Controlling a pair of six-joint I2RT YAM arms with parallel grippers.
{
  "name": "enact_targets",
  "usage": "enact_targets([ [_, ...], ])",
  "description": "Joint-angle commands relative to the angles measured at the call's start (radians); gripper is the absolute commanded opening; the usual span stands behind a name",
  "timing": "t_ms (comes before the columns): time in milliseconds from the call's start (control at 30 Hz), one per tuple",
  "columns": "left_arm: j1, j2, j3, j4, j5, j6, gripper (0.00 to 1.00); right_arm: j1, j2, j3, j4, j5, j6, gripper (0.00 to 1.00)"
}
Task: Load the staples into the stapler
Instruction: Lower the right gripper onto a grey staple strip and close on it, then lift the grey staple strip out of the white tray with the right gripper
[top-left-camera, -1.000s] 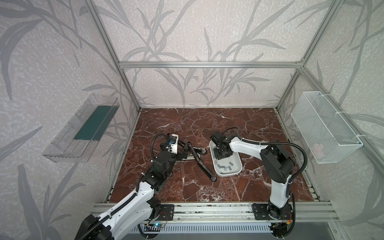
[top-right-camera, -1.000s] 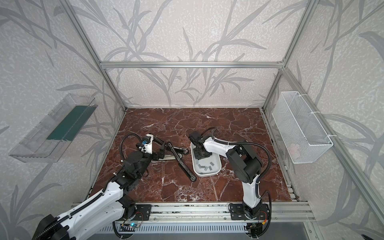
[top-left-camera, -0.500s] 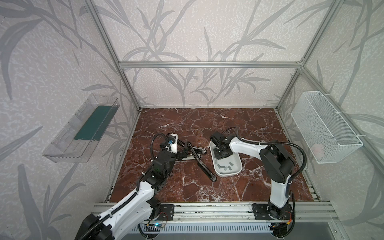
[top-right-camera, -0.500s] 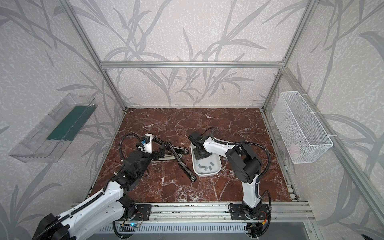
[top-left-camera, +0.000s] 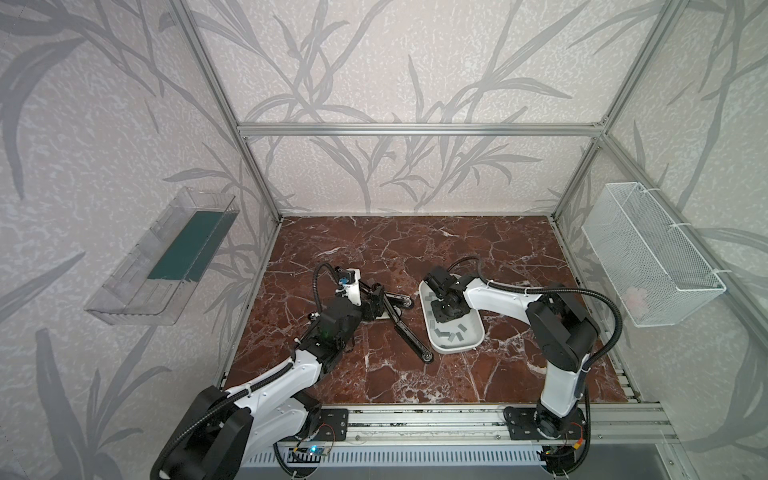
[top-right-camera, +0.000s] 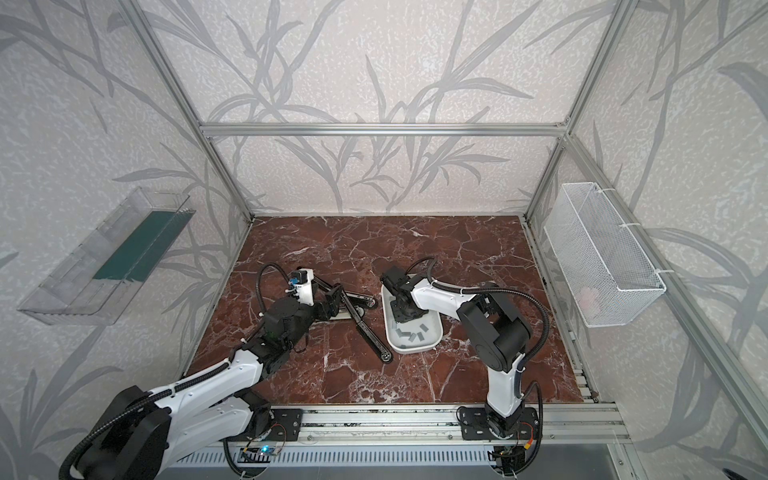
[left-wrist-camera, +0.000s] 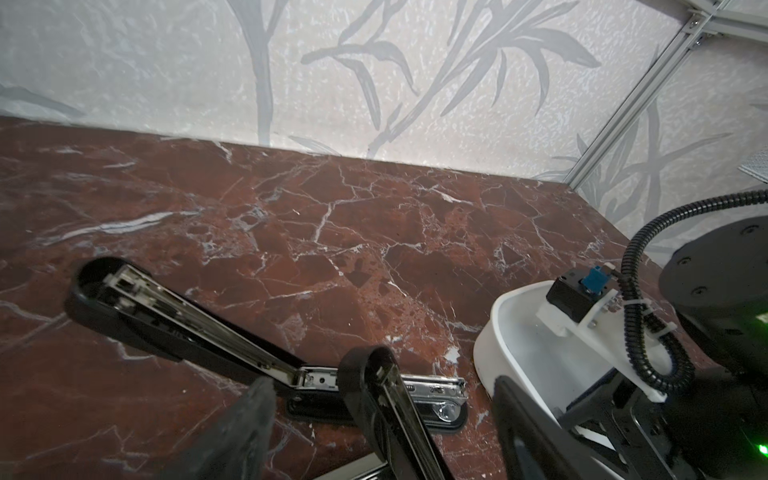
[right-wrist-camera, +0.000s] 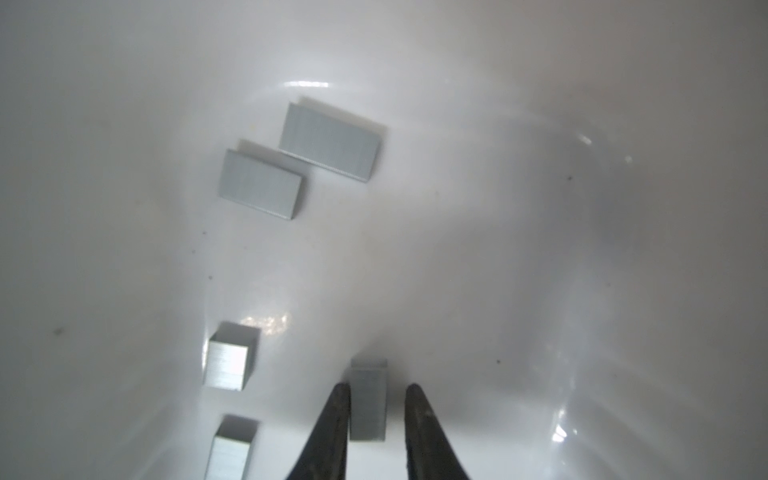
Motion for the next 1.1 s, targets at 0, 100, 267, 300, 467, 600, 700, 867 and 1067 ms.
enact_targets([
  [0, 0.0, 0.007, 0.015, 0.044, 0.039, -0.071, 0.83, -0.001, 0.012, -0.034, -0.018, -0.023, 0.005, 0.19],
  [100, -0.004, 0.026, 0.025, 0.029, 0.062, -0.088, 0.81, 0.0, 0.015, -0.039, -0.008, -0.029, 0.005, 0.16],
  [267, -0.067, 0.069, 0.064, 0.007, 0.056, -0.103, 0.75, -0.004, -0.019, -0.035, -0.003, -0.015, 0.0, 0.14],
  [300, -0.108, 0.071, 0.078, -0.011, 0.021, -0.09, 0.74, -0.005, -0.03, -0.031, -0.005, -0.012, -0.005, 0.13],
  [467, -0.234, 0.043, 0.112, -0.065, -0.112, -0.062, 0.75, -0.007, -0.136, -0.031, -0.034, 0.009, -0.022, 0.11],
  [600, -0.231, -0.054, 0.132, -0.182, -0.164, -0.027, 0.77, -0.001, -0.265, -0.042, -0.047, 0.001, -0.042, 0.11],
  [700, -0.149, -0.147, 0.131, -0.264, -0.147, -0.036, 0.84, 0.035, -0.327, -0.03, -0.051, -0.014, -0.062, 0.11],
  [867, -0.02, -0.27, 0.091, -0.36, -0.101, -0.062, 0.84, 0.172, -0.294, 0.049, -0.054, -0.039, -0.091, 0.11],
  [1067, 0.014, -0.376, 0.053, -0.473, -0.134, -0.027, 0.86, 0.259, -0.184, 0.122, -0.054, -0.132, -0.178, 0.09],
])
